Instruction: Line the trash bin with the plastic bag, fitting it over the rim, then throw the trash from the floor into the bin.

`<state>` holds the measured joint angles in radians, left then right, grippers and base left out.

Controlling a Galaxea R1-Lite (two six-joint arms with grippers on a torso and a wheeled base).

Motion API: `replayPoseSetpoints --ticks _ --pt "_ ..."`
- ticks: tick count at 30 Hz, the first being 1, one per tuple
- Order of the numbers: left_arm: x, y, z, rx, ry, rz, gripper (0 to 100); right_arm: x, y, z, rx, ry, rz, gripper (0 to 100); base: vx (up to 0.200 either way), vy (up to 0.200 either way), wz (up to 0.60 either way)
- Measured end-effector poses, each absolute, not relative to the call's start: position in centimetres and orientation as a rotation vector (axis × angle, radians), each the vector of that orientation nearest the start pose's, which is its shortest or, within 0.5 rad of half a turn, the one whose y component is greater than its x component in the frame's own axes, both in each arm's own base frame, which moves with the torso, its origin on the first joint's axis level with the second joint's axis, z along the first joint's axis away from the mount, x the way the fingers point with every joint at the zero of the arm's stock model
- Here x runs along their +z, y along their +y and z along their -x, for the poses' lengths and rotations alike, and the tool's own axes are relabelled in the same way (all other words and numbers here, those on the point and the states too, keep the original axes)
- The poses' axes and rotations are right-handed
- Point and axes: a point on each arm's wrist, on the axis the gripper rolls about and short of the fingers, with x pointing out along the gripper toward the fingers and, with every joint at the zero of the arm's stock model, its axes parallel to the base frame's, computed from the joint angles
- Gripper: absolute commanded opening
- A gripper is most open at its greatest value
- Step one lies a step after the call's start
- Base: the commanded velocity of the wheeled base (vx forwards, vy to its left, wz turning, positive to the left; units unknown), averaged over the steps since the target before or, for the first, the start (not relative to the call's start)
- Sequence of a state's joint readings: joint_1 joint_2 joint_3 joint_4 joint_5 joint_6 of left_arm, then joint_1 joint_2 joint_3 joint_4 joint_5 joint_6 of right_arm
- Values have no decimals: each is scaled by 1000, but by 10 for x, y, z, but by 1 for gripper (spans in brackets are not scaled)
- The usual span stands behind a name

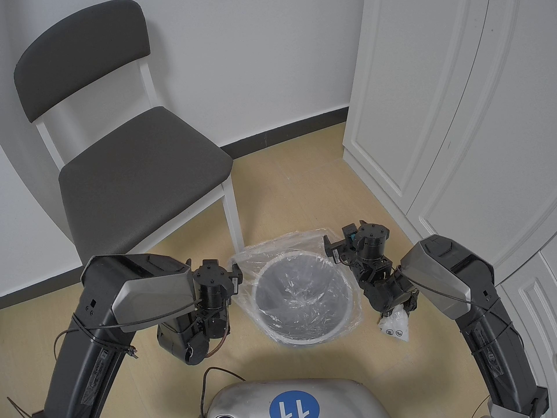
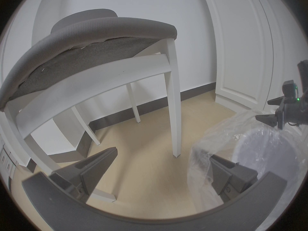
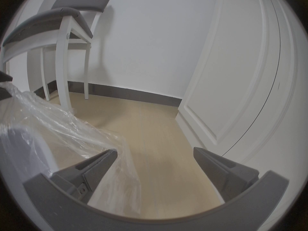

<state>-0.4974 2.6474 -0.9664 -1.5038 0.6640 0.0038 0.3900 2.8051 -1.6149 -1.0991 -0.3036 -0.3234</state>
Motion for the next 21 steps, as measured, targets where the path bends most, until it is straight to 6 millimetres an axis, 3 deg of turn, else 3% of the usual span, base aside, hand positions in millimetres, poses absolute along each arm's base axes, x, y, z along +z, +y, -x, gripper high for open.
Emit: replayPoseSetpoints --ticks 10,16,21 --pt "-51 -175 -345 90 264 -166 100 -21 194 -472 188 246 152 100 0 0 0" --pt "-50 -167 -326 -41 342 -179 100 -3 192 -464 191 275 142 100 0 0 0" --pt "-44 -164 -325 -38 338 -170 100 5 190 -456 191 287 169 100 0 0 0"
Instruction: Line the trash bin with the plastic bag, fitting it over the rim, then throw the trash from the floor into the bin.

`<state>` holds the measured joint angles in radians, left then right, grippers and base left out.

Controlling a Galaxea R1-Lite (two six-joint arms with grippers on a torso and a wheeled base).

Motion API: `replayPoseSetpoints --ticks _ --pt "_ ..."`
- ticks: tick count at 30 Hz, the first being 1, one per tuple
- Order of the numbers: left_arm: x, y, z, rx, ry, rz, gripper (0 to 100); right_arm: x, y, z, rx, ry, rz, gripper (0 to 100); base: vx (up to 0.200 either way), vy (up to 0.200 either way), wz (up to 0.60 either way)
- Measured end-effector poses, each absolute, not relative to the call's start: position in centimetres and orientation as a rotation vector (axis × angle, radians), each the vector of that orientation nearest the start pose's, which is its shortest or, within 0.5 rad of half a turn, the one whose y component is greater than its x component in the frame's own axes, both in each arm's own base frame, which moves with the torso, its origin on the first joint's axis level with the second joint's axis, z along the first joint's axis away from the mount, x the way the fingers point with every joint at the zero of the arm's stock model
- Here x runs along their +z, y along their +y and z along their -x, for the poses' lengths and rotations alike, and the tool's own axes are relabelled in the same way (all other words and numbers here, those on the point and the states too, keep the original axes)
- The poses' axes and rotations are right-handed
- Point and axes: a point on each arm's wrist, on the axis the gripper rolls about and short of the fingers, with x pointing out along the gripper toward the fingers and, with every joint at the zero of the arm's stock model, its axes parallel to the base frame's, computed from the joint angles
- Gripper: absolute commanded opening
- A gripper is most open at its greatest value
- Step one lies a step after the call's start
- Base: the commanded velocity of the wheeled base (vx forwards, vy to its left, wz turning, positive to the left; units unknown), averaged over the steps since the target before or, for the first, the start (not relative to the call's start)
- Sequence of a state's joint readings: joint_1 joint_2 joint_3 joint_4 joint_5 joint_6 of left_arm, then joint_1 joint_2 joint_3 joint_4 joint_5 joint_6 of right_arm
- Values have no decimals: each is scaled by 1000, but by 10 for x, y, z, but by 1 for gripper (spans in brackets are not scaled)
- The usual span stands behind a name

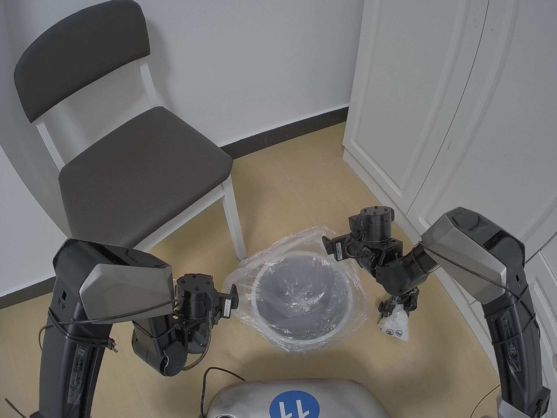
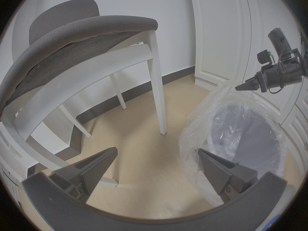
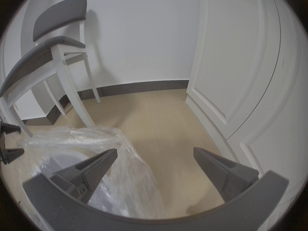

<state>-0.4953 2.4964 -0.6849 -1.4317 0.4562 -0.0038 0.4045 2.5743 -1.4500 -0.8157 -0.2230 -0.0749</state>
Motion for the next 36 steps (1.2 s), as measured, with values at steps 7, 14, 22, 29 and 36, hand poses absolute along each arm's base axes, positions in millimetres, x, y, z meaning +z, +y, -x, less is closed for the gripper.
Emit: replayPoseSetpoints --ticks 7,14,22,29,36 --pt "-48 -164 -335 -22 323 -145 100 5 179 -442 208 333 277 100 0 0 0" --pt "-55 -157 -346 5 322 -119 100 8 172 -451 219 318 259 100 0 0 0" --pt "-53 -158 -352 1 286 -27 100 2 173 -464 247 380 85 100 0 0 0" --pt "-47 -160 -349 -83 247 43 100 6 177 -471 257 385 22 100 0 0 0" --pt "-48 -158 -351 -78 262 35 100 9 181 -479 254 355 -8 100 0 0 0"
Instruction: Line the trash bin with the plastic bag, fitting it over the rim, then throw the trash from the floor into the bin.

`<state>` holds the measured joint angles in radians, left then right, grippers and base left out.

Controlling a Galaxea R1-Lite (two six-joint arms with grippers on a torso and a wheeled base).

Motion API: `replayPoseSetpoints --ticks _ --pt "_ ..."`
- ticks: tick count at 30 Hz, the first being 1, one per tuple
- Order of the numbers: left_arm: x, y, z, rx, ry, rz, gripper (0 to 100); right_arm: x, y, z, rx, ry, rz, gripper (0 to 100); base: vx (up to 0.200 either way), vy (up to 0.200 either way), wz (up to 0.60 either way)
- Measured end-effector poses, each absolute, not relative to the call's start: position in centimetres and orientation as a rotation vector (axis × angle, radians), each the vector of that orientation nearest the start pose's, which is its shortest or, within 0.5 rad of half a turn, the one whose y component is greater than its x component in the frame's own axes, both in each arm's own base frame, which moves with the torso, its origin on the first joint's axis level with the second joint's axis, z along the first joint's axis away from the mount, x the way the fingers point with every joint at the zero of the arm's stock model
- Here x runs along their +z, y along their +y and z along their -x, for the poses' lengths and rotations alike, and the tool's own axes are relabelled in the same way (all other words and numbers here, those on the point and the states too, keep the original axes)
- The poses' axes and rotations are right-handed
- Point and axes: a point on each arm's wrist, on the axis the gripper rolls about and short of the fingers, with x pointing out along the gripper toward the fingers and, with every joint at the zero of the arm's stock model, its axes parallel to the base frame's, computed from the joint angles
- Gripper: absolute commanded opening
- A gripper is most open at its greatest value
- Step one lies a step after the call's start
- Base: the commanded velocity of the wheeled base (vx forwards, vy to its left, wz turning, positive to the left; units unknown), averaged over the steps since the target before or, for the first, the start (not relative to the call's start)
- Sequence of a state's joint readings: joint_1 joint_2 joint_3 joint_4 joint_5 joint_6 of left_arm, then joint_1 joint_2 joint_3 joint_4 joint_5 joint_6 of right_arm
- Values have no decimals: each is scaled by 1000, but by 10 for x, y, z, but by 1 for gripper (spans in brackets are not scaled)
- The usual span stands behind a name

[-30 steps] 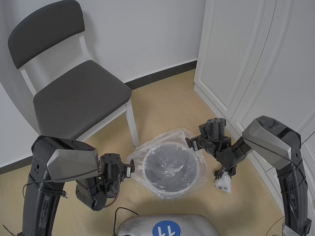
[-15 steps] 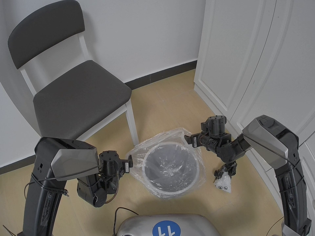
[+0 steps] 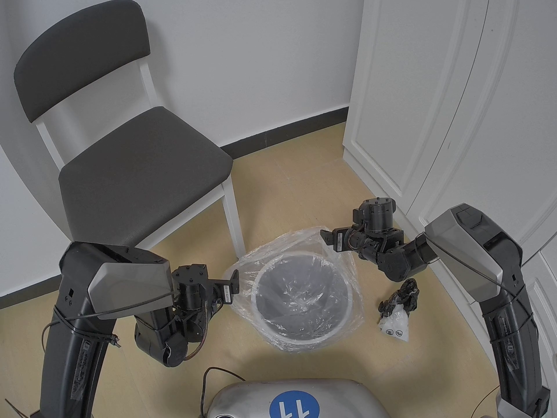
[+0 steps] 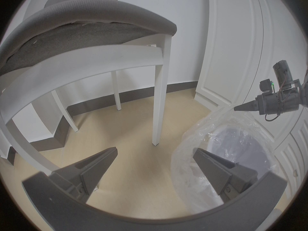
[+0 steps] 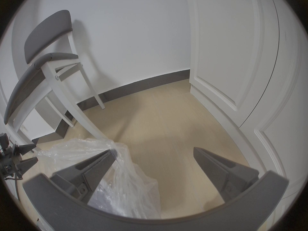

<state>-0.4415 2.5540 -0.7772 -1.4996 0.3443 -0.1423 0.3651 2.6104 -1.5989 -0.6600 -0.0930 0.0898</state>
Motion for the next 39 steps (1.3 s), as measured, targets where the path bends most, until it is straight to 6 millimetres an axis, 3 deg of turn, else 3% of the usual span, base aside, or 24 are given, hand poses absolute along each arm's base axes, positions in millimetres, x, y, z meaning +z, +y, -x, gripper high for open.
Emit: replayPoseSetpoints --ticks 15,26,32,39 --pt "-66 -155 -368 -4 296 9 100 -18 182 -491 231 410 -26 100 0 0 0" --pt "-87 -152 -352 -5 433 -52 100 -39 170 -496 196 514 -21 100 0 0 0" --pt "-84 -152 -348 -10 441 -52 100 -35 166 -499 190 506 -29 100 0 0 0" --pt "-65 -154 -345 -24 405 -35 100 -9 172 -486 206 460 -31 100 0 0 0"
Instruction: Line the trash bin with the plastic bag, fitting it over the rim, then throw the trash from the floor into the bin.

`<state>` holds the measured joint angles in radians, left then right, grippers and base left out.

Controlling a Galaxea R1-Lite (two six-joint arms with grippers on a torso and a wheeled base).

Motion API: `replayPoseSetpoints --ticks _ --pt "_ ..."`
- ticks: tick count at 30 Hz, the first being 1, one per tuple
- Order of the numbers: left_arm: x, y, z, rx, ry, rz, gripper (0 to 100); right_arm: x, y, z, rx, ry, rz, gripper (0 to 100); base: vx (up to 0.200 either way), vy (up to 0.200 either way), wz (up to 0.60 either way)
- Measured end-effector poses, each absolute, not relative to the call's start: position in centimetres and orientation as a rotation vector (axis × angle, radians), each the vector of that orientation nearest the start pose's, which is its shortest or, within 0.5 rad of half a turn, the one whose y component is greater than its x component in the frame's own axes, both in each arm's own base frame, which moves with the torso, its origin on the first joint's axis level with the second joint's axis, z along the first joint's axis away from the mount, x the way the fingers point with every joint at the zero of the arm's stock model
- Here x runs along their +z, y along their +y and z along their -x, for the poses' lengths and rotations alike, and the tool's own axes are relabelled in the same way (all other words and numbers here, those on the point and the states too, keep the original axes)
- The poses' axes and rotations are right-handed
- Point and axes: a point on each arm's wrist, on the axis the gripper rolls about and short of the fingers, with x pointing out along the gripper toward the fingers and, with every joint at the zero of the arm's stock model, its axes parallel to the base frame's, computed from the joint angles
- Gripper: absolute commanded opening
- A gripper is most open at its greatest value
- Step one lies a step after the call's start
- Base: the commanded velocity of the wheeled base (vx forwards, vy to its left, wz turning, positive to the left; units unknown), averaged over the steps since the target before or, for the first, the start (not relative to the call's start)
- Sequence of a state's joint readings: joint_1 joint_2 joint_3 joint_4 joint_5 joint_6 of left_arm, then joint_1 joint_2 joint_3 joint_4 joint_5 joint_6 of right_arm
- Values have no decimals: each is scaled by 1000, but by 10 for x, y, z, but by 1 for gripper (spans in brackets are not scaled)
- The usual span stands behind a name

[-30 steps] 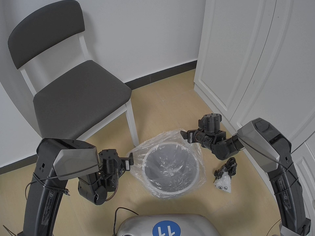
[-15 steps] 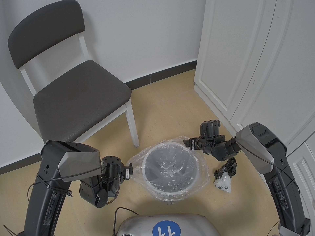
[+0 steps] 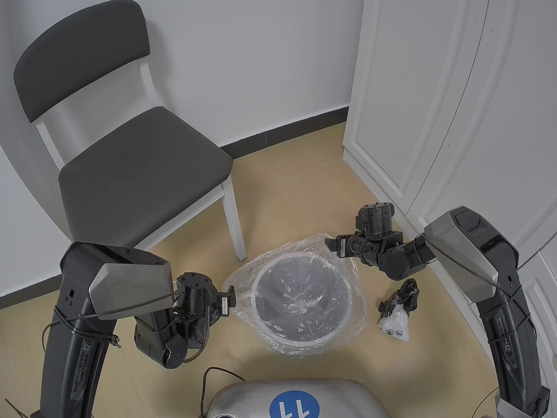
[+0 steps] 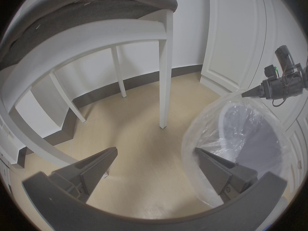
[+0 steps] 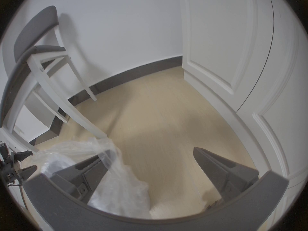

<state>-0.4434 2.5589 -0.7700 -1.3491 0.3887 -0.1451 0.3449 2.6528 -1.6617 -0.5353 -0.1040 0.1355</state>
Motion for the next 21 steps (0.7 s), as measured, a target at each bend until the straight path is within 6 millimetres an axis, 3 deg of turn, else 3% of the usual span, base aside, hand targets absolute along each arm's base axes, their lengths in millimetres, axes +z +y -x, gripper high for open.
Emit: replayPoseSetpoints --ticks 9,16,21 --pt "-50 -159 -334 -53 395 -39 100 14 179 -447 268 416 121 100 0 0 0" --pt "-48 -161 -328 -66 408 -52 100 13 150 -433 296 458 322 100 0 0 0" --pt "-48 -161 -326 -69 412 -56 100 6 136 -436 295 485 342 100 0 0 0"
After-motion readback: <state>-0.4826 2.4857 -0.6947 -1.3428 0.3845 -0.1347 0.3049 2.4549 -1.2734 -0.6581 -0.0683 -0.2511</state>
